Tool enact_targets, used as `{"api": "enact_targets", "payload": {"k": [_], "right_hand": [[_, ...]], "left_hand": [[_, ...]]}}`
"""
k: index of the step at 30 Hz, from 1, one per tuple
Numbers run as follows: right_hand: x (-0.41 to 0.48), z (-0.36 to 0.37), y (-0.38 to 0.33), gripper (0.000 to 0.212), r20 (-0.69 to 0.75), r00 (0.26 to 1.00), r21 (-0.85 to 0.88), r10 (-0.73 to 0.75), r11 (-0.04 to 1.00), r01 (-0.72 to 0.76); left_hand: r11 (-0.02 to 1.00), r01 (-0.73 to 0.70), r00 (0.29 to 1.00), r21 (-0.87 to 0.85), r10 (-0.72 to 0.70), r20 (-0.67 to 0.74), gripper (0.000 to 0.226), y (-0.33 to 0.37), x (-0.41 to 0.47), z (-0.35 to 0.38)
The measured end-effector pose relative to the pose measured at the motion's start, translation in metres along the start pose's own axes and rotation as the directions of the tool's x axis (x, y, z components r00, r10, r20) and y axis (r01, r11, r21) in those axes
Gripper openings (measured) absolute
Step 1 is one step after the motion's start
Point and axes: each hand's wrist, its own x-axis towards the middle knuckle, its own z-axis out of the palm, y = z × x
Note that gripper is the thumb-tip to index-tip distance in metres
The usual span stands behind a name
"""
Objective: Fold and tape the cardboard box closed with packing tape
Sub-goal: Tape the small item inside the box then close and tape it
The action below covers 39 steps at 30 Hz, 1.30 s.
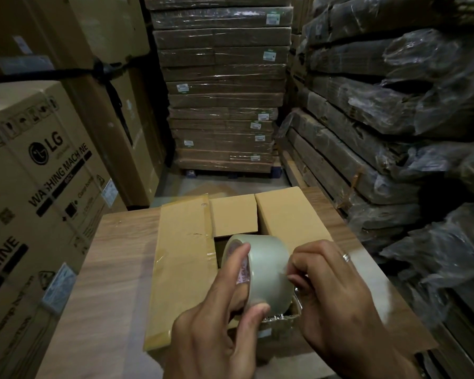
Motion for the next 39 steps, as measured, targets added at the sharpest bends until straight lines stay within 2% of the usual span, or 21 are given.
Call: {"api": "enact_targets", "payload": {"k": [4, 6, 8, 12, 17, 20, 22, 27, 31, 35, 39], "right_hand": [[-0.002, -0.001, 0.001, 0.009, 0.035, 0.999, 0.013, 0.030, 0.999, -0.031], [0.000, -0.004, -0.002, 0.012, 0.008, 0.998, 0.064, 0.070, 0.995, -0.070], [0.005, -0.011, -0.005, 0.014, 0.000, 0.994, 0.120, 0.108, 0.987, -0.107], [0.010, -0.017, -0.007, 0.005, 0.004, 0.994, 0.070, 0.109, 0.992, -0.109], [0.014, -0.014, -0.003, 0.017, 0.045, 0.996, 0.045, 0.075, 0.996, -0.077], [0.015, -0.010, -0.002, 0.018, 0.073, 0.996, 0.049, 0.059, 0.997, -0.063], [0.016, -0.010, -0.002, 0.018, 0.089, 0.993, 0.067, 0.077, 0.994, -0.083], [0.020, -0.011, -0.003, 0.004, 0.122, 0.986, 0.093, 0.113, 0.988, -0.124], [0.019, -0.010, -0.006, 0.012, 0.147, 0.977, 0.125, 0.155, 0.977, -0.173], [0.016, -0.007, -0.008, 0.009, 0.186, 0.973, 0.115, 0.136, 0.981, -0.159], [0.014, -0.005, -0.010, 0.010, 0.187, 0.975, 0.098, 0.122, 0.985, -0.142]], "left_hand": [[0.997, 0.061, 0.998, -0.054, -0.060, 0.023, 0.073, 0.004, 0.004, -0.002], [0.996, 0.074, 0.997, -0.053, -0.073, 0.022, 0.073, 0.006, 0.005, -0.002], [0.997, 0.061, 0.998, -0.043, -0.059, 0.029, 0.074, 0.007, 0.006, -0.004], [1.000, 0.016, 1.000, 0.003, -0.016, 0.016, 0.075, 0.004, 0.004, -0.002], [0.998, -0.038, 0.999, 0.058, 0.035, 0.041, 0.077, 0.004, 0.007, -0.002], [0.997, -0.042, 0.998, 0.068, 0.039, 0.045, 0.070, 0.006, 0.009, -0.003], [0.995, -0.047, 0.999, 0.094, 0.045, 0.026, 0.074, 0.005, 0.008, -0.002], [0.996, 0.082, 0.997, 0.023, -0.081, -0.012, 0.075, 0.003, 0.000, 0.005], [0.976, 0.192, 0.979, -0.107, -0.184, 0.083, 0.088, 0.002, 0.000, 0.005], [0.958, 0.284, 0.949, -0.043, -0.274, 0.159, 0.100, 0.004, -0.001, 0.007], [0.957, 0.290, 0.941, -0.010, -0.283, 0.188, 0.099, 0.008, -0.001, 0.005]]}}
